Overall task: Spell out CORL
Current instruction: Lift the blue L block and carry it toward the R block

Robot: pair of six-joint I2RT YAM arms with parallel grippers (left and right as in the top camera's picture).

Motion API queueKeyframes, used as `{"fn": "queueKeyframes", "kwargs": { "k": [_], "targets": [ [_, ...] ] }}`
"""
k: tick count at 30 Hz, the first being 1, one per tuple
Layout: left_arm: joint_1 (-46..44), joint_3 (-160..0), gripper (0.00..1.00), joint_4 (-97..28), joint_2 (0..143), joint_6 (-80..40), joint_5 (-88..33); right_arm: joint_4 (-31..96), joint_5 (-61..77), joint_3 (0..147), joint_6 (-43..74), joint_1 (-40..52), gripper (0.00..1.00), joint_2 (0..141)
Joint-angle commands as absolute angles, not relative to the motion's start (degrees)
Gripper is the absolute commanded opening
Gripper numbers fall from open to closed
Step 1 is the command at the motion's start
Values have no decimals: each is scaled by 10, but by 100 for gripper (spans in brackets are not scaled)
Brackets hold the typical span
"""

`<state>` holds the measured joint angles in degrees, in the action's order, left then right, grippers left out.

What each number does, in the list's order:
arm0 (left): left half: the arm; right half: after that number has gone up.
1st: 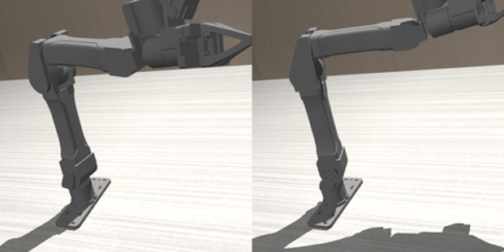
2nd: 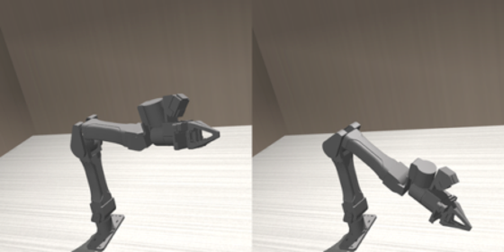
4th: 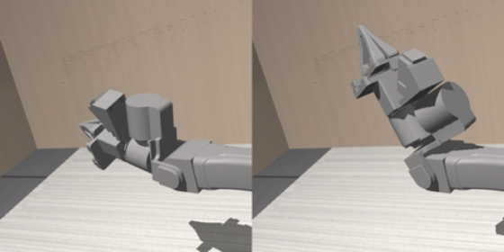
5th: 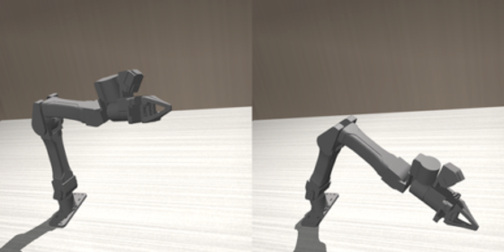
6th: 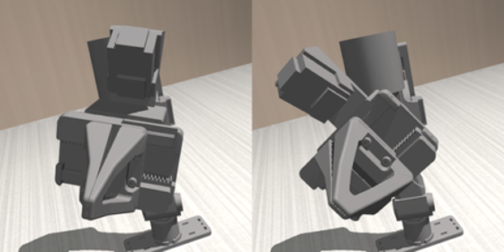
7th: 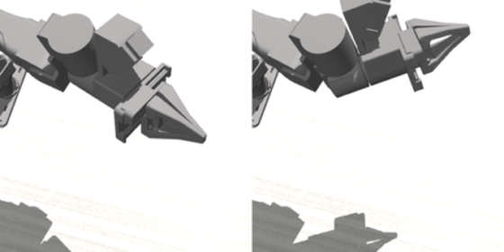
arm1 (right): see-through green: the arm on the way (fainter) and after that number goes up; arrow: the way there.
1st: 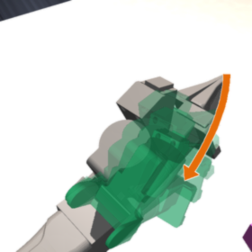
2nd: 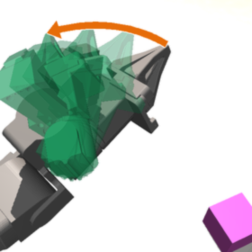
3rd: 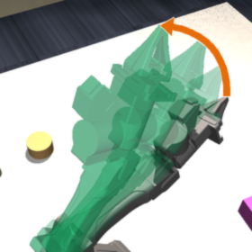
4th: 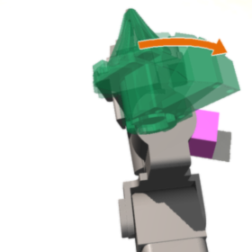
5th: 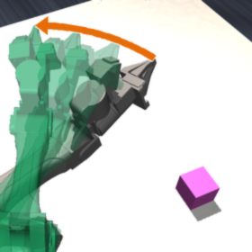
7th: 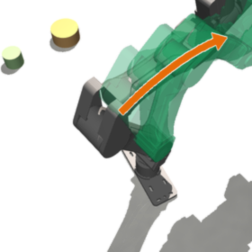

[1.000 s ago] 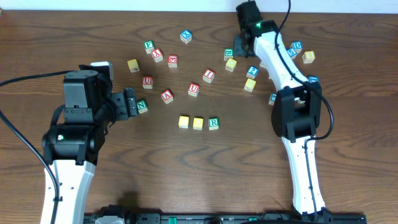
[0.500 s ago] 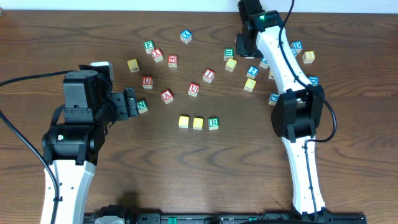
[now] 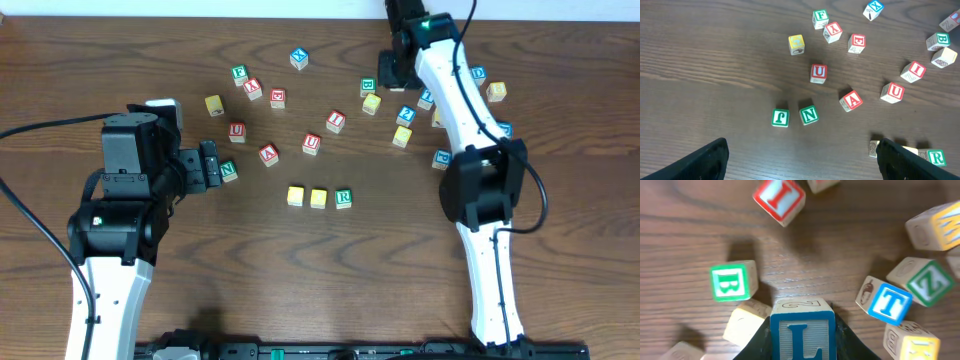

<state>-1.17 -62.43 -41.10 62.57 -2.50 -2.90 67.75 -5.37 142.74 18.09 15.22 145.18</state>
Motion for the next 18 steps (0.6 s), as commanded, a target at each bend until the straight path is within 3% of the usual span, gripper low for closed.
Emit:
{"fn": "queueKeyframes", "kwargs": {
  "k": [1, 8, 18],
  "targets": [
    [-9, -634, 93, -411, 625, -17, -30, 646, -57, 1369, 171, 151, 4, 1352],
    [-9, -634, 92, -411, 625, -17, -30, 515, -57, 1097, 171, 154, 6, 1184],
    [-9, -634, 92, -411, 625, -17, -30, 490, -57, 882, 231, 221, 2, 1062]
  ]
}}
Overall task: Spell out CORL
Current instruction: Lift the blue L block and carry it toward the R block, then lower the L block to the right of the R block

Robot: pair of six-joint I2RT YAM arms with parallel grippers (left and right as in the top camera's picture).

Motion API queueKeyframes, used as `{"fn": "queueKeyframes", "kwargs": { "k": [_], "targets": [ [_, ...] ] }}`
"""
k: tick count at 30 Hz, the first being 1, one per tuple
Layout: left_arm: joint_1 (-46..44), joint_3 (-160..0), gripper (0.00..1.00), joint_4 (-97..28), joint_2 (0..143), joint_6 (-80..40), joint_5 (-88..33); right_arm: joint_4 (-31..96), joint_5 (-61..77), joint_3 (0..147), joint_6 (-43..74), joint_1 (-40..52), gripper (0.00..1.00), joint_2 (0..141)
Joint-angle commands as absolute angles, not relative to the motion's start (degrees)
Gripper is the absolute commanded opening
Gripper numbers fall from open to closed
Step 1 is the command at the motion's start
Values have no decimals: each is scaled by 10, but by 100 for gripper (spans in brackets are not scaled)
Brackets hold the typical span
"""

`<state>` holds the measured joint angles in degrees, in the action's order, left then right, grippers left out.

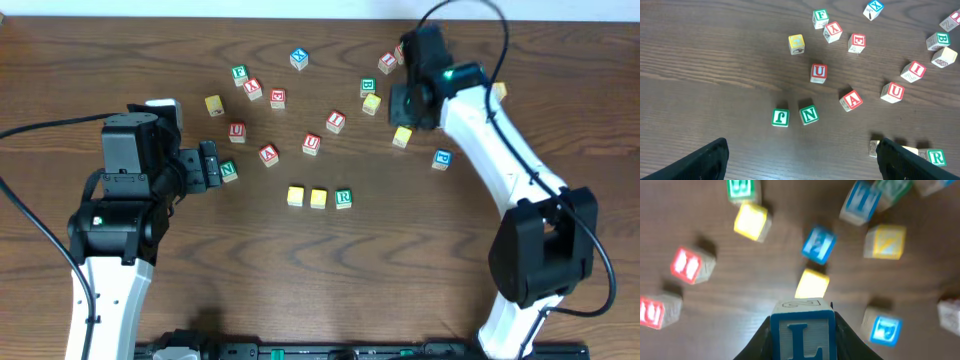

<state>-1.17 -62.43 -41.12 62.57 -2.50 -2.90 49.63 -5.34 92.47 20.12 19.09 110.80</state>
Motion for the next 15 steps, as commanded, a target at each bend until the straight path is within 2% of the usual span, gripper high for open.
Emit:
{"fn": "queueKeyframes", "kwargs": {
  "k": [1, 7, 15],
  "targets": [
    [-9, -634, 93, -411, 625, -17, -30, 488, -57, 869, 234, 229, 2, 1056],
    [-9, -634, 93, -411, 625, -17, -30, 467, -74, 780, 280, 288, 1, 1031],
    [-9, -634, 93, -411, 625, -17, -30, 439, -74, 723, 302, 309, 1, 1031]
  ]
}}
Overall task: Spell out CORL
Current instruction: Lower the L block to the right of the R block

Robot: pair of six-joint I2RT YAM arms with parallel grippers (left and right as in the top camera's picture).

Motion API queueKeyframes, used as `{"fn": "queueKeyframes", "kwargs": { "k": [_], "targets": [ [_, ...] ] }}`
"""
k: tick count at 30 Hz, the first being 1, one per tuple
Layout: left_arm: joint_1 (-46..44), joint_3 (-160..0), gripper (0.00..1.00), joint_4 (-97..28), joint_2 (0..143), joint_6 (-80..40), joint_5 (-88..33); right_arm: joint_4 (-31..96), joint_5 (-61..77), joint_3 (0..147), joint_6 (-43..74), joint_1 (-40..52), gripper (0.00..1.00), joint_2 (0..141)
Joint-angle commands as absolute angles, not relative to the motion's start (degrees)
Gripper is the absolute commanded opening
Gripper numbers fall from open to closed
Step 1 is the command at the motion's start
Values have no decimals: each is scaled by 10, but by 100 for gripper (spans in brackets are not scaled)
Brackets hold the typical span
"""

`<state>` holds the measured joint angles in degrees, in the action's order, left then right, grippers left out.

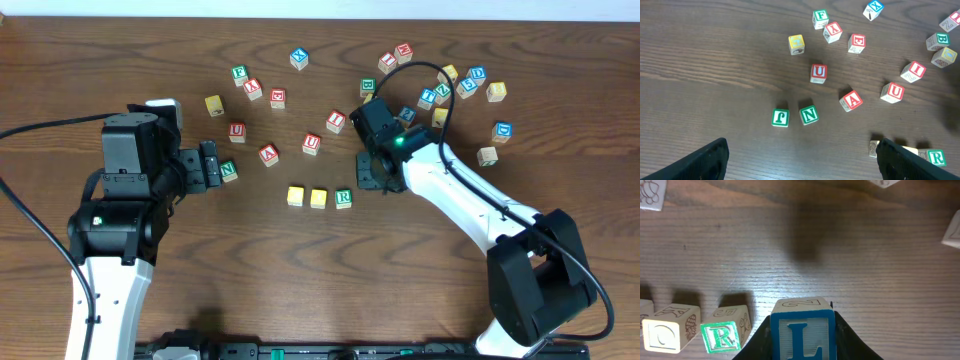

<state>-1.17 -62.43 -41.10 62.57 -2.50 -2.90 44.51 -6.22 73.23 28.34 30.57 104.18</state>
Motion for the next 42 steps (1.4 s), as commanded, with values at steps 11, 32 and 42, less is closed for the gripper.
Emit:
{"fn": "queueKeyframes", "kwargs": {
  "k": [11, 32, 42],
  "targets": [
    [-9, -634, 93, -411, 625, -17, -30, 439, -76, 723, 302, 309, 1, 1031],
    [-9, -634, 93, -411, 625, -17, -30, 372, -74, 648, 322, 354, 1, 1031],
    [-9, -634, 93, -411, 625, -17, -30, 359, -95, 635, 321, 362, 1, 1032]
  ]
}}
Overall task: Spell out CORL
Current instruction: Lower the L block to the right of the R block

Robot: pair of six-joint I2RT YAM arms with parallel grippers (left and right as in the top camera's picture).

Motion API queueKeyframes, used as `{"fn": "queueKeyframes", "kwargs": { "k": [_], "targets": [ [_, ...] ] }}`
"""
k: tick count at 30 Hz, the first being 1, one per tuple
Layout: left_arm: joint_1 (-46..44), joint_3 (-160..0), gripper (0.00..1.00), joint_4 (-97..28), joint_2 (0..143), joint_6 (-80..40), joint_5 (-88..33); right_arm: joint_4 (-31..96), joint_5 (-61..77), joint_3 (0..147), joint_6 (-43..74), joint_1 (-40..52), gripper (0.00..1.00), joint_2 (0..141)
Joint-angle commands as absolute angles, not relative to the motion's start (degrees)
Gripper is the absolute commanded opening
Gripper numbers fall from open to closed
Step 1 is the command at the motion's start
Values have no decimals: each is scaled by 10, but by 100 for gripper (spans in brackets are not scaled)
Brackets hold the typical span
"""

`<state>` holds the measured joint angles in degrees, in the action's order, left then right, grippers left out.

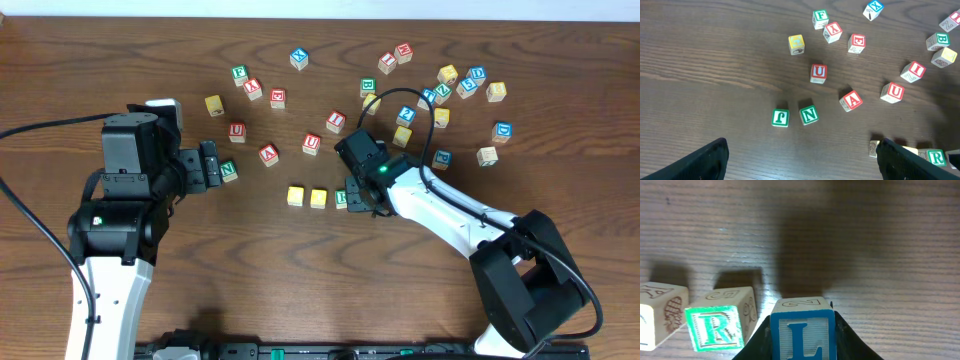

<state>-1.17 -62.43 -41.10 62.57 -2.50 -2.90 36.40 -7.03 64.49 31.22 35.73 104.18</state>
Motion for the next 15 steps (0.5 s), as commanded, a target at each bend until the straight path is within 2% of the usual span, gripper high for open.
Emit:
{"fn": "queueKeyframes", "kwargs": {
  "k": [1, 15],
  "targets": [
    [-9, -634, 93, -411, 625, -17, -30, 356, -95, 633, 321, 362, 1, 1032],
    [-9, -634, 93, -411, 625, -17, -30, 282, -122, 592, 321, 380, 1, 1032]
  ]
}}
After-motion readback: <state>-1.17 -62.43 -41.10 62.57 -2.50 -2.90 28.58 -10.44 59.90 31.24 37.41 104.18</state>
